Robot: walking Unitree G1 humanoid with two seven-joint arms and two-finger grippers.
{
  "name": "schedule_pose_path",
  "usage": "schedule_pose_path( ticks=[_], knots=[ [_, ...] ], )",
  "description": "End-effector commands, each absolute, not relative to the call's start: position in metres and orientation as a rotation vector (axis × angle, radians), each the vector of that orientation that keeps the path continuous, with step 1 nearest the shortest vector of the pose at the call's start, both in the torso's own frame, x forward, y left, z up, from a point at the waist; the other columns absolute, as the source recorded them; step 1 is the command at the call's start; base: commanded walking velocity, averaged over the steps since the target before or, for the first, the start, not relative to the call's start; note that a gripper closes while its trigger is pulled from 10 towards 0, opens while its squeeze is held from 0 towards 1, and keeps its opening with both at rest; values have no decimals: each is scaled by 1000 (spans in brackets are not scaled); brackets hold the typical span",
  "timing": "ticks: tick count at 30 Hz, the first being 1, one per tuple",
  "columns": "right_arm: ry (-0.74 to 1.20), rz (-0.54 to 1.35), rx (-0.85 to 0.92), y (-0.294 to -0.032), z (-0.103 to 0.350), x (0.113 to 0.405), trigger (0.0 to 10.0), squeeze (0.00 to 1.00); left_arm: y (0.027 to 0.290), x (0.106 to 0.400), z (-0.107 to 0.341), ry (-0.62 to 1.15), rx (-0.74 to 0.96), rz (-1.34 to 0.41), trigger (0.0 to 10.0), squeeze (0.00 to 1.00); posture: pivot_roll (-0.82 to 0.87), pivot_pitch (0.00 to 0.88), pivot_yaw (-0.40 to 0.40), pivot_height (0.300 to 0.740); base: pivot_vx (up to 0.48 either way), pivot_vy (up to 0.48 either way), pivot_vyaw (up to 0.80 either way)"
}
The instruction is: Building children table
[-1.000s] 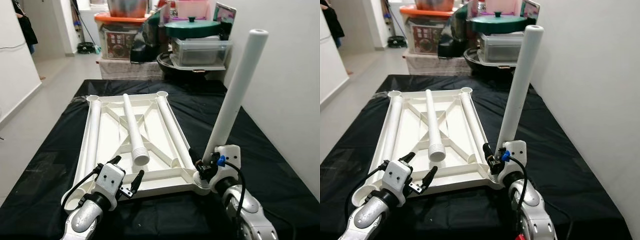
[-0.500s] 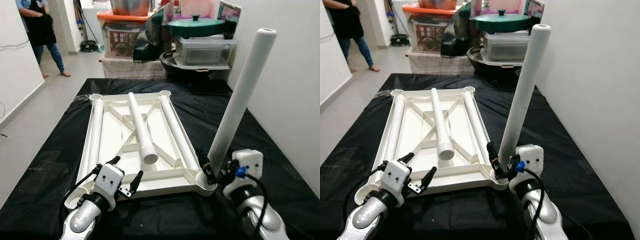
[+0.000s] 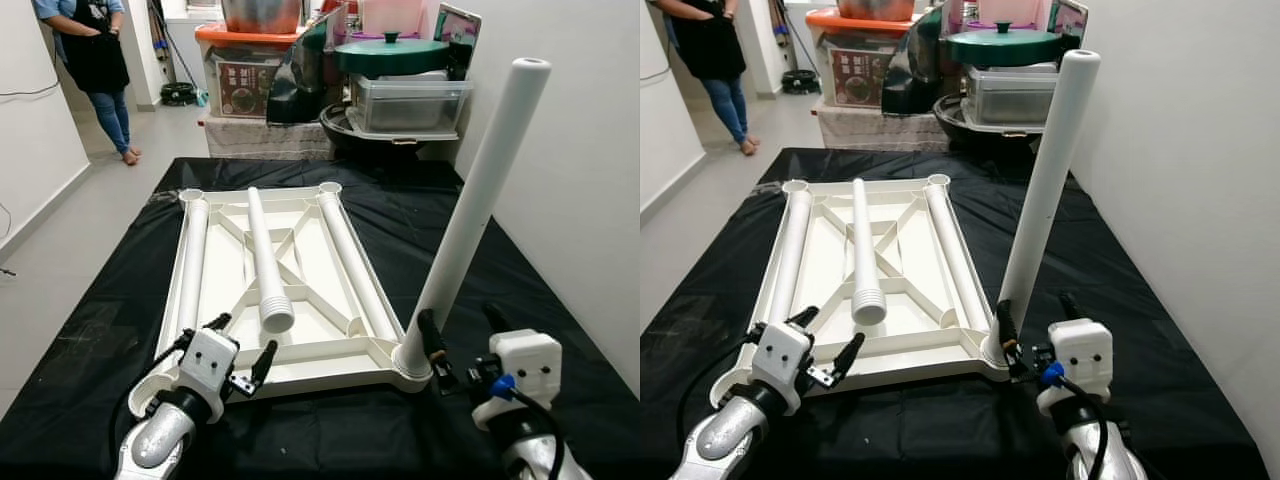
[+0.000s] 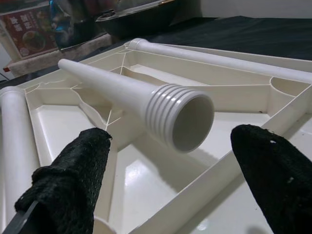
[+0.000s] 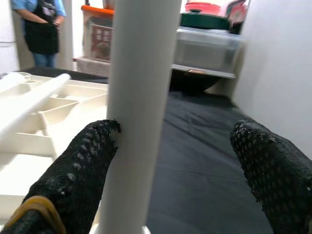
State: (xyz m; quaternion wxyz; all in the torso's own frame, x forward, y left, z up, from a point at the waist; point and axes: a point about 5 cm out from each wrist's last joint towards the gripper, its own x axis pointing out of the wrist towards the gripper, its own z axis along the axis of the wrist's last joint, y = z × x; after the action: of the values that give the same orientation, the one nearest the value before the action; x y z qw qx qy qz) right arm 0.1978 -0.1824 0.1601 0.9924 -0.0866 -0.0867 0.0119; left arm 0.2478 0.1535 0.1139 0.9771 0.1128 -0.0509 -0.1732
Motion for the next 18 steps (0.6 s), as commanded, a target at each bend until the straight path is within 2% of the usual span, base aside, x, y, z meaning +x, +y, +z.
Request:
schedule_pose_path(
  ticks=[1, 10, 18],
  knots=[
    [-219, 4, -215, -180, 163, 191, 10000, 0, 157, 248, 113, -94, 231, -331, 10000, 0, 19, 0, -60, 740, 0, 0, 0],
    [-295, -24, -225, -177, 171, 201, 10000, 0, 159, 250, 115, -94, 218, -319, 10000, 0, 28, 0, -55, 740, 0, 0, 0],
    [-282, 0, -179, -175, 167, 208, 10000, 0, 162, 248, 114, -89, 211, -301, 10000, 0, 40, 0, -65, 740, 0, 440, 0]
  ],
)
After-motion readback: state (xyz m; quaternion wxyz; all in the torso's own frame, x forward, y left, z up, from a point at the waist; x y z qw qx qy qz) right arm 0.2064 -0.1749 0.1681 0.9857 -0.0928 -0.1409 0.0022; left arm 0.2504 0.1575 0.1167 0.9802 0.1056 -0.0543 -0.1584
